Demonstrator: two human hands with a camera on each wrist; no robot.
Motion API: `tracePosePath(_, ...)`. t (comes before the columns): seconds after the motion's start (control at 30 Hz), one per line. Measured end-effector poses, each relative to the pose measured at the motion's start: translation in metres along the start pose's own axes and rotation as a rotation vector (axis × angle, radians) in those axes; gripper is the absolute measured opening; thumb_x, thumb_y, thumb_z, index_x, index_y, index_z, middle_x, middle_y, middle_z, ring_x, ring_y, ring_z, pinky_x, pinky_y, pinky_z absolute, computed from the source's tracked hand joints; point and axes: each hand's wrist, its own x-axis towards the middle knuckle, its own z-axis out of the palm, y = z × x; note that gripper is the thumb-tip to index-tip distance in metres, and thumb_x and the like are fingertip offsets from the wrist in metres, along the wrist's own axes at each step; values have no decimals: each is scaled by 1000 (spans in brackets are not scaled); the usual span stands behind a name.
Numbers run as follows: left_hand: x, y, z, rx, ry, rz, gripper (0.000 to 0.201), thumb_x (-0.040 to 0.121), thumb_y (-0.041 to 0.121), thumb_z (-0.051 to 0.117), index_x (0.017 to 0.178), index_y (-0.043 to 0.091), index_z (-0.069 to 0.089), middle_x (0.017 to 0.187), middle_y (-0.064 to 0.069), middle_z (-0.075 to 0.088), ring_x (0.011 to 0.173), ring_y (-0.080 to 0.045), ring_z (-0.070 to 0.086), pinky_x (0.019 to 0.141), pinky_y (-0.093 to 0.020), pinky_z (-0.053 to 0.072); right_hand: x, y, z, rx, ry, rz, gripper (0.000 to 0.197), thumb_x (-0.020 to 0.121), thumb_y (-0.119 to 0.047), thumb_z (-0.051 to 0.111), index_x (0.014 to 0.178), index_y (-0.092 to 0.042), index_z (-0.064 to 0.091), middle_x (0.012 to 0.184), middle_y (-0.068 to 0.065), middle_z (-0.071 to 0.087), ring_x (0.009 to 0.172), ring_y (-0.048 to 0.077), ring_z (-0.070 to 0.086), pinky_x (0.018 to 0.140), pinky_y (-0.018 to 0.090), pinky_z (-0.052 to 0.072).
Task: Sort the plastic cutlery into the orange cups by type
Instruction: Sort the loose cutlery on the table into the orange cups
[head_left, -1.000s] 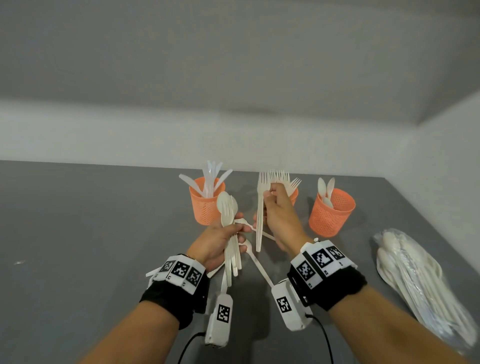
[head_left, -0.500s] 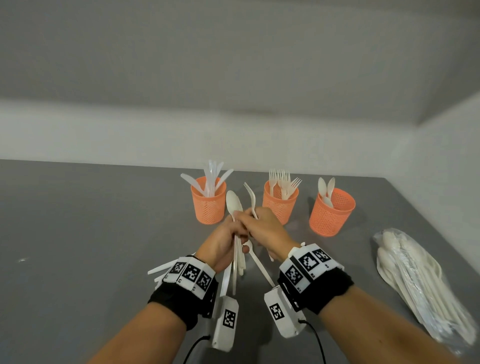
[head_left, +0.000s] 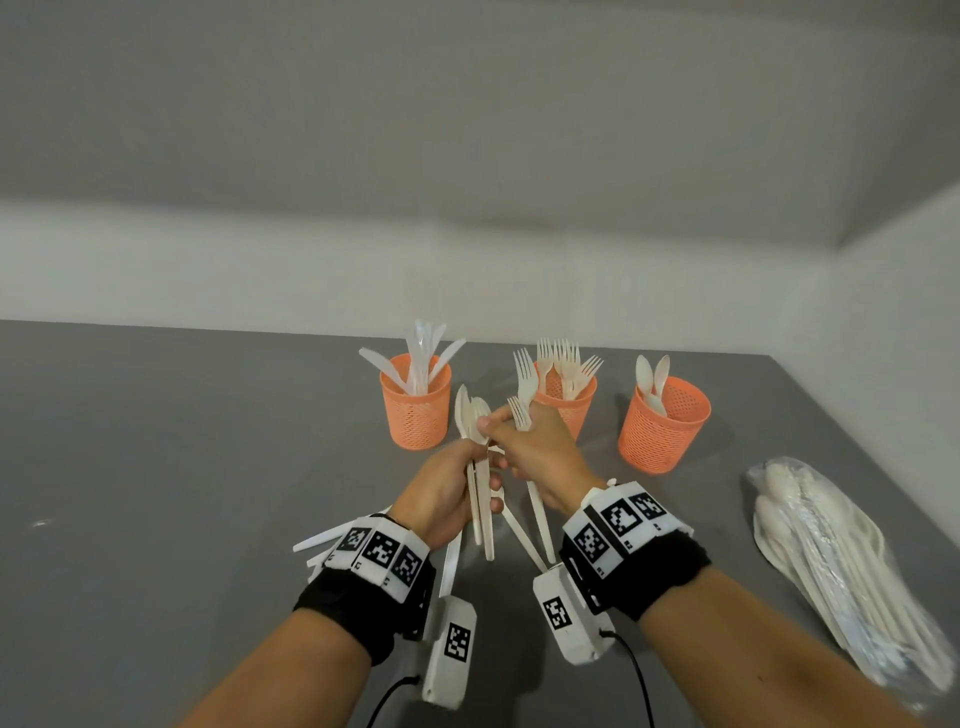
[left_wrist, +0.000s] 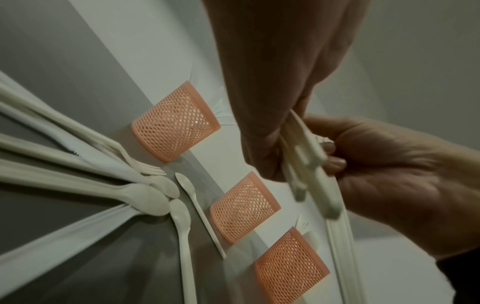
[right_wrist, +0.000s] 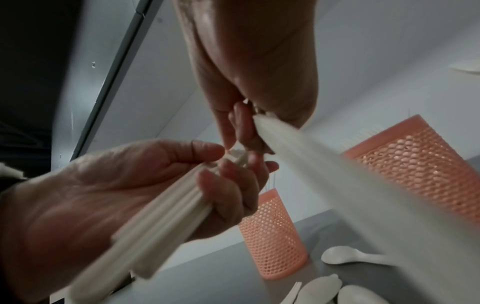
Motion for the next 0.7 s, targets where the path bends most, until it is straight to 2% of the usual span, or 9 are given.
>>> tracePosePath(0.1, 0, 1, 2, 31, -3, 0, 38, 90, 4, 28, 112, 10, 57, 76, -5, 52, 58, -12, 43, 51, -26, 43, 6, 6, 5, -72, 47, 21, 14, 79, -19, 70, 83, -10, 61, 79, 11, 69, 75, 26, 69, 73, 38, 58)
tracePosePath(0.17, 2, 0, 3, 31, 10, -1, 39, 90, 3, 28, 117, 6, 56, 75, -5, 51, 58, -12, 42, 53, -26, 43, 6, 4, 3, -96, 12, 5, 10, 82, -17, 67, 77, -14, 59, 73, 7, 66, 70, 21, 66, 70, 33, 56)
tracePosePath(0.27, 8, -1, 3, 10, 35, -11, 37, 92, 5, 32, 124, -2, 48, 72, -4, 47, 55, -11, 48, 56, -29, 48, 4, -1, -3, -90, -24, 17, 23, 90, -13, 57, 67, -18, 55, 64, -1, 57, 59, 11, 55, 59, 21, 45)
tracePosePath(0.4, 11, 3, 9, 124, -19, 5, 35, 95, 8, 32, 123, 2, 51, 70, 2, 57, 59, -6, 57, 60, -30, 53, 7, 4, -2, 10, -61, 28, 11, 91, -19, 56, 91, -8, 57, 76, 7, 61, 68, 18, 59, 65, 33, 52)
tracePosePath(0.47, 10, 5, 11, 185, -67, 20, 35, 96, 11, 34, 123, 11, 56, 78, 5, 69, 69, -7, 65, 64, -32, 56, 10, 7, -3, 50, -54, 34, 20, 89, -20, 61, 101, -5, 58, 88, 10, 64, 79, 20, 64, 65, 29, 54)
tracePosePath(0.53, 12, 7, 11, 195, -58, 7, 30, 95, 12, 37, 116, 10, 59, 82, 0, 69, 74, -12, 65, 66, -34, 57, 10, 5, -6, 67, -83, 31, 9, 90, -19, 59, 92, -10, 60, 84, 7, 65, 75, 15, 64, 61, 23, 51)
tracePosePath(0.6, 14, 10, 11, 154, -39, -26, 23, 95, 10, 39, 103, 4, 59, 73, -3, 61, 64, -10, 59, 63, -33, 57, 12, 2, -10, 61, -89, 19, 15, 96, -20, 50, 83, -18, 57, 72, 0, 60, 58, 6, 58, 52, 17, 46)
tracePosePath(0.67, 17, 13, 11, 127, -12, -25, 21, 96, 9, 38, 98, 1, 57, 71, -4, 57, 55, -10, 57, 59, -31, 57, 19, -4, -18, 74, -30, 4, 18, 100, -22, 40, 93, -18, 55, 76, -4, 57, 60, 2, 57, 58, 17, 47)
tracePosePath(0.7, 19, 15, 11, 117, 13, -16, 21, 97, 7, 38, 103, -1, 56, 69, -5, 55, 53, -10, 56, 57, -29, 57, 27, -7, -24, 110, 31, 5, 20, 101, -24, 36, 102, -15, 54, 82, -2, 57, 65, 3, 59, 62, 18, 49)
